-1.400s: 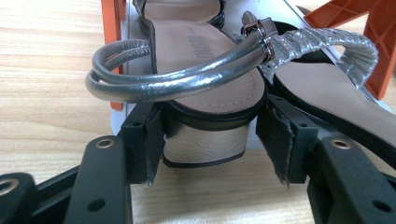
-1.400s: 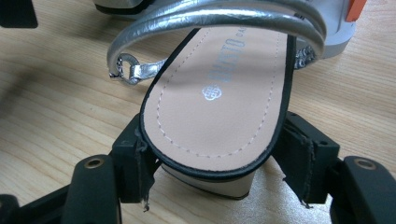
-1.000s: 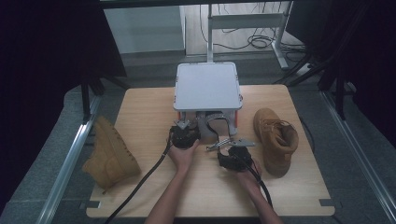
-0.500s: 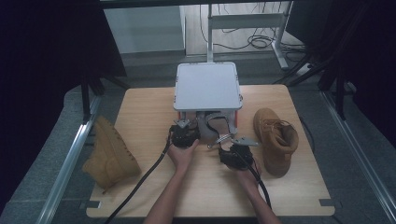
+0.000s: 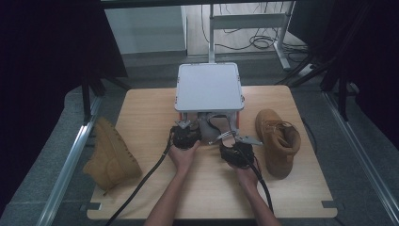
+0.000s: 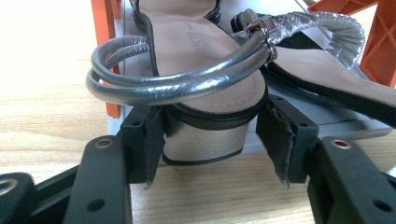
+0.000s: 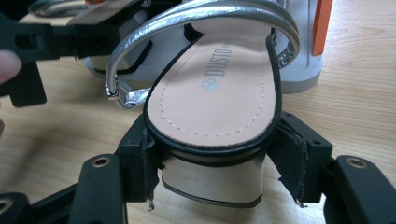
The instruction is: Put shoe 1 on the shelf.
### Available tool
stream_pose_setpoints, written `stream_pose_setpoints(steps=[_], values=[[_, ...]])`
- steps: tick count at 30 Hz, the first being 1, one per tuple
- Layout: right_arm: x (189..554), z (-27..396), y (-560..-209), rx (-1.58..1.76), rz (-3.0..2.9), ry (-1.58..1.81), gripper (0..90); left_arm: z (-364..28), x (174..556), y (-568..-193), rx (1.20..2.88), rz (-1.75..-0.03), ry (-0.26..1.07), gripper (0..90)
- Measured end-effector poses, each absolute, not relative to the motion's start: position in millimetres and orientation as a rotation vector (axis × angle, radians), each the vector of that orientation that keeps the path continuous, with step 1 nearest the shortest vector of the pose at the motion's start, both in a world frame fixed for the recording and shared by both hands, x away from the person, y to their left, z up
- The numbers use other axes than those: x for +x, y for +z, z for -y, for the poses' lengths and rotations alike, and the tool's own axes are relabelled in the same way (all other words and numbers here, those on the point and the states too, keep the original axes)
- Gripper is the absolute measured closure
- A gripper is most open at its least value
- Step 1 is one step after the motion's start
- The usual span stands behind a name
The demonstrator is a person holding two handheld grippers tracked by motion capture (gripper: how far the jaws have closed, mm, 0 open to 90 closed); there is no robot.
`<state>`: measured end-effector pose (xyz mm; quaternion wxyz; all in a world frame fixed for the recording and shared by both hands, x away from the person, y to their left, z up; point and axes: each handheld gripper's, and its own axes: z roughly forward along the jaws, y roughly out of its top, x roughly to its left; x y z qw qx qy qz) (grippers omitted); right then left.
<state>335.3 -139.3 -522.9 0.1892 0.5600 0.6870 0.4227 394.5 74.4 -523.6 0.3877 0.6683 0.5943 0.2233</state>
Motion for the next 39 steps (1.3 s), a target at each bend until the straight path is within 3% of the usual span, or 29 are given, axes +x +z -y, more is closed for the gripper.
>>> stream_pose_setpoints(steps=[39], values=[[387,128,-522,1.747,-1.715,1.278,40.2,-77,396,-523,1.71,-1.51,0.537,42.5]])
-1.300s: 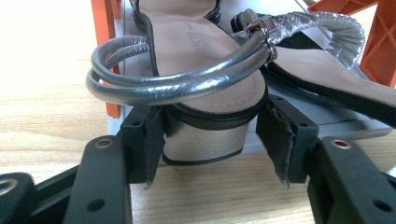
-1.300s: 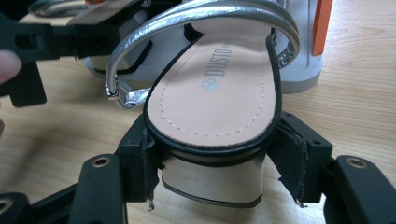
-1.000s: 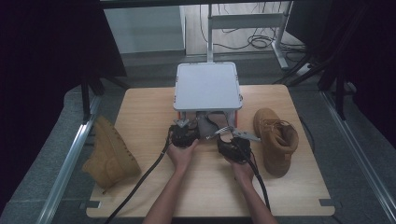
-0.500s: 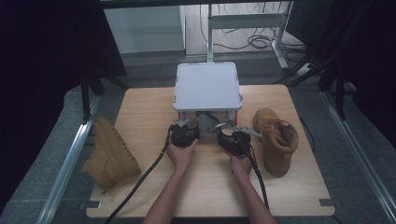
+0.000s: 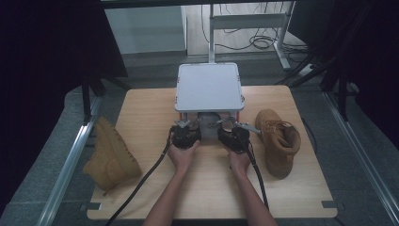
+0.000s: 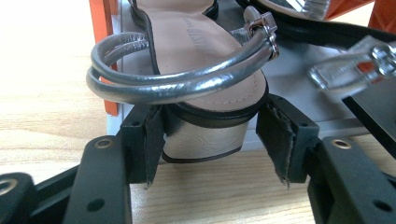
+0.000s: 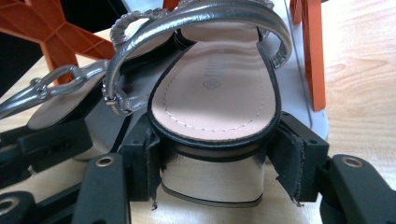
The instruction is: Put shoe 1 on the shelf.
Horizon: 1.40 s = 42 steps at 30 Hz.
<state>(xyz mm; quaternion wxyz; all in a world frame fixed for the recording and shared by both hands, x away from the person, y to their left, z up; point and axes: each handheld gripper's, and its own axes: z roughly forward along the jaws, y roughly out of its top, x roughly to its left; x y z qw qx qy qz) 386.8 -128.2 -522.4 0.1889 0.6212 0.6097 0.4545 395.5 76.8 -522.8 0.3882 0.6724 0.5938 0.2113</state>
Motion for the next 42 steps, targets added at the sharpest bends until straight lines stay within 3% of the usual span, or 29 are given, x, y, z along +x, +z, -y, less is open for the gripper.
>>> stream_pose_setpoints(steps=[21,42], values=[[413,113,-529,1.672,-1.718,1.17,40.0,-77,396,-523,1.713,-1.511,0.532,42.5],[412,109,-536,1.622,-1.795,1.083,37.4,-73,401,-523,1.684,-1.518,0.491,40.3]])
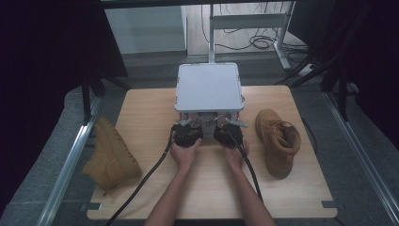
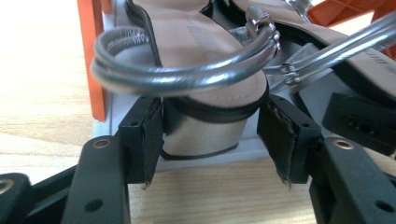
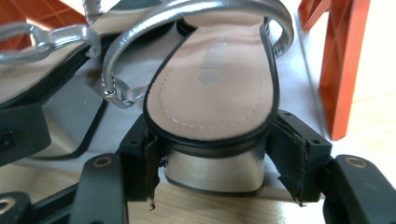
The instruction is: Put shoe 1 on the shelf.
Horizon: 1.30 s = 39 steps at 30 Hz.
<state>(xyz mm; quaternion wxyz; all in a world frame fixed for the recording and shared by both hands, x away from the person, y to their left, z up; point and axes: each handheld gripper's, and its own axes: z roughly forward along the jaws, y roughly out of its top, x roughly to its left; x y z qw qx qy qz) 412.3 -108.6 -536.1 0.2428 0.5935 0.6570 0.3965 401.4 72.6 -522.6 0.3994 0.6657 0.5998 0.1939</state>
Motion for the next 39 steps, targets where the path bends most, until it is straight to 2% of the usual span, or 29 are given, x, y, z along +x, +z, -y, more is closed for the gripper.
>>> stream_pose_setpoints(steps=[4,8,15,18,23,31,33,36,39], values=[[408,115,-537,1.661,-1.803,1.131,37.3,-73,392,-521,1.737,-1.462,0.538,31.2],[397,121,-534,1.629,-1.807,1.152,36.8,-73,380,-521,1.767,-1.408,0.564,28.3],[380,139,-521,1.576,-1.798,1.194,41.1,-83,366,-517,1.76,-1.356,0.556,28.8],[373,145,-517,1.547,-1.806,1.19,46.4,-92,361,-516,1.737,-1.364,0.548,31.9],[365,153,-515,1.537,-1.815,1.184,58.3,-107,357,-514,1.71,-1.387,0.558,40.1],[365,160,-516,1.562,-1.832,1.14,85.1,-126,361,-519,1.682,-1.443,0.52,71.2],[366,161,-518,1.574,-1.84,1.141,88.6,-128,364,-521,1.675,-1.446,0.504,77.7],[370,161,-522,1.587,-1.846,1.141,89.3,-129,367,-522,1.66,-1.438,0.509,84.9],[374,160,-527,1.6,-1.84,1.14,89.4,-130,371,-522,1.65,-1.436,0.49,88.7]])
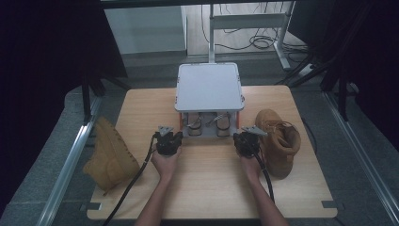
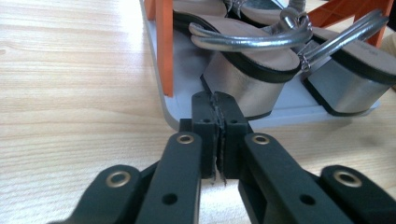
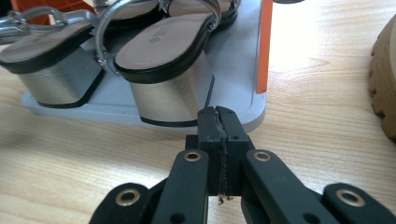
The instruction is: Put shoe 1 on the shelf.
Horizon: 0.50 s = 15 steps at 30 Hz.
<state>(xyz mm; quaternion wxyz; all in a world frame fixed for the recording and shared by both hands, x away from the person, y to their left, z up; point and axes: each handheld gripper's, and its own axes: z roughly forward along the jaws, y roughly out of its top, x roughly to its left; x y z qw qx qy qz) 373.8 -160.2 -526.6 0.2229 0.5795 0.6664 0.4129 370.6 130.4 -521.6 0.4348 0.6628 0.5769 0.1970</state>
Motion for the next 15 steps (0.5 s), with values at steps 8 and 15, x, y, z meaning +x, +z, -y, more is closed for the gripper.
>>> stream_pose_setpoints(steps=[8,15], values=[[384,156,-529,1.641,-1.828,1.145,89.4,-126,379,-525,1.668,-1.441,0.48,89.2],[392,141,-532,1.647,-1.817,1.128,89.4,-118,385,-526,1.678,-1.431,0.473,89.1]])
